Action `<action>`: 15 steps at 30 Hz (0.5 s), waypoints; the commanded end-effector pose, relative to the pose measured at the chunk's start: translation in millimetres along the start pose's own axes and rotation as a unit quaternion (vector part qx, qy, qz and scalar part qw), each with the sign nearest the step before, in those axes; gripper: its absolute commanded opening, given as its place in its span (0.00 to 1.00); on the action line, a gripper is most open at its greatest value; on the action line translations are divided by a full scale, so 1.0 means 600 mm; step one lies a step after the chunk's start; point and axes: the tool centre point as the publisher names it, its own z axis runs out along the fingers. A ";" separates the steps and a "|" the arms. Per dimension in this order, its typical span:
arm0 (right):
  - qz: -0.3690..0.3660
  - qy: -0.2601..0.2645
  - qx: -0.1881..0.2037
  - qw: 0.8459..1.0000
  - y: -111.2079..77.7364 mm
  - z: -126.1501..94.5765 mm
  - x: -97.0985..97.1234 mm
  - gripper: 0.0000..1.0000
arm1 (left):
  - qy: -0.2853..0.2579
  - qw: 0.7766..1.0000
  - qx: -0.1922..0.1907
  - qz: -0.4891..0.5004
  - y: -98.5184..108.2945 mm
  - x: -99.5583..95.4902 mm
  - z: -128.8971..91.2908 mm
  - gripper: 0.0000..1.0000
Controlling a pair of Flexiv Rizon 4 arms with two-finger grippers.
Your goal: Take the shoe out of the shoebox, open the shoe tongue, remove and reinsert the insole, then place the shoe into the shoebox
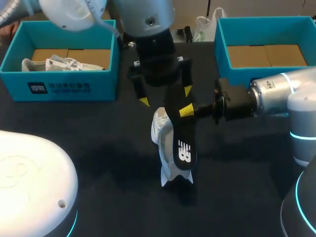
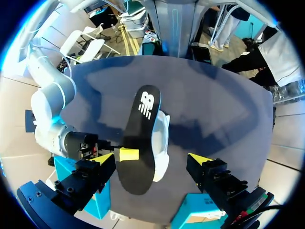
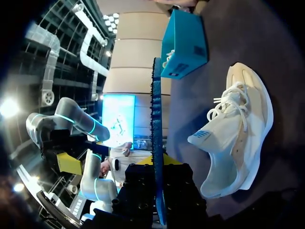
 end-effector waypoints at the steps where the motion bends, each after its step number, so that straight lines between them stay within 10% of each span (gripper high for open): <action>1: 0.002 -0.001 0.000 1.000 -0.001 0.004 -0.002 0.00 | 0.013 1.000 -0.001 0.000 0.001 -0.006 -0.002 1.00; 15: 0.000 0.003 -0.010 1.000 -0.005 0.002 -0.003 0.00 | 0.013 1.000 -0.001 0.000 0.001 -0.006 -0.002 1.00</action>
